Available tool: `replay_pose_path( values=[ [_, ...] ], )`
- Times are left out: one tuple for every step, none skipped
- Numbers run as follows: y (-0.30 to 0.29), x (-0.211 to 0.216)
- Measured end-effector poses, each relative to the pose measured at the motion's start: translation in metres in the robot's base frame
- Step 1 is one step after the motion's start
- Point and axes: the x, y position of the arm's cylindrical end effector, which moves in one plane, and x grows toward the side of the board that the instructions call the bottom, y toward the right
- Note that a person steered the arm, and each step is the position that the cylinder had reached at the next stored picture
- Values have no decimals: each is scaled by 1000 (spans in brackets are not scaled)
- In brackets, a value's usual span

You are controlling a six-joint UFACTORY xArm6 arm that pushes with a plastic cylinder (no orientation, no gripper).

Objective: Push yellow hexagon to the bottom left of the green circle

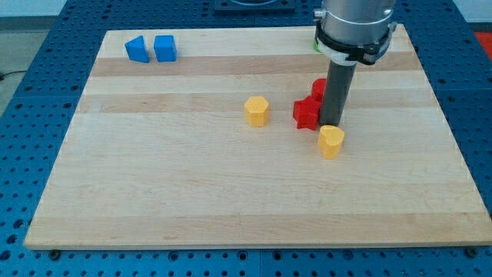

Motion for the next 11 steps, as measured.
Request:
replay_pose_path(
  values=[
    [-55,30],
    [-112,39],
    [-106,6],
    [-105,-35],
    [-105,-74],
    [-126,-92],
    [-182,-93],
    [-166,-98],
    [-131,-111],
    [-119,-140],
    [-139,-154]
  ],
)
